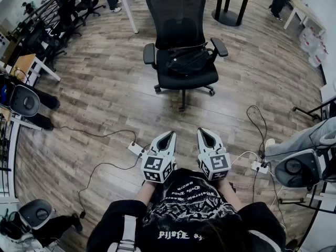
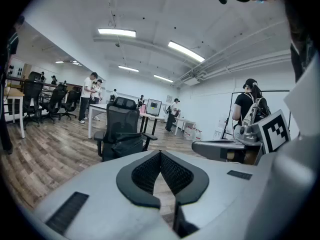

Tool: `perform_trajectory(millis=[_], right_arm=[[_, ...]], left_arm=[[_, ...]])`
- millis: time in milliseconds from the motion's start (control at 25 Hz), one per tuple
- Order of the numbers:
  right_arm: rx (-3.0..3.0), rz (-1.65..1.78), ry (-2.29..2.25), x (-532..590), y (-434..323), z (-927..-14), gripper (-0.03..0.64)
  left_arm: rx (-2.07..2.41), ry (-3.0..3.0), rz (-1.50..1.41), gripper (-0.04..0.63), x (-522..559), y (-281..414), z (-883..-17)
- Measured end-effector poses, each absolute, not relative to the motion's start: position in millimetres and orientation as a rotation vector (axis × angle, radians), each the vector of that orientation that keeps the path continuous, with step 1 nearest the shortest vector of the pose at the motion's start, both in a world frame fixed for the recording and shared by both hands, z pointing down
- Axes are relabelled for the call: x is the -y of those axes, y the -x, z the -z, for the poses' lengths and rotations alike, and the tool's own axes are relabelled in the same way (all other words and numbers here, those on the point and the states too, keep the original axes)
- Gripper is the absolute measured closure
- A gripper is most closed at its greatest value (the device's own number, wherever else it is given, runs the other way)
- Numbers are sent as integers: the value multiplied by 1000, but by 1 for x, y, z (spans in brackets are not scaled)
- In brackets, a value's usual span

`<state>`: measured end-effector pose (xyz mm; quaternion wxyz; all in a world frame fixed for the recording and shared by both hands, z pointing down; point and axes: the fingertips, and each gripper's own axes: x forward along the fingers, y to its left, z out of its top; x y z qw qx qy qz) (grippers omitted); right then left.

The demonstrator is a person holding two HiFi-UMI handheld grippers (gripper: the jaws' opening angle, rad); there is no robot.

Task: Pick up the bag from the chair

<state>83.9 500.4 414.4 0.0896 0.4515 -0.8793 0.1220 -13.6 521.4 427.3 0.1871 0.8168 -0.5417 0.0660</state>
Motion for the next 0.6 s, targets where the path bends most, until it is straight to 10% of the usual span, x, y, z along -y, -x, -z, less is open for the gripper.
perform_trajectory(millis=[600], right_arm=[[2500,-321,-1447,-476,-73,-422,615]], left_arm=[[1537,-2279,-176,590,-504,64,-440]])
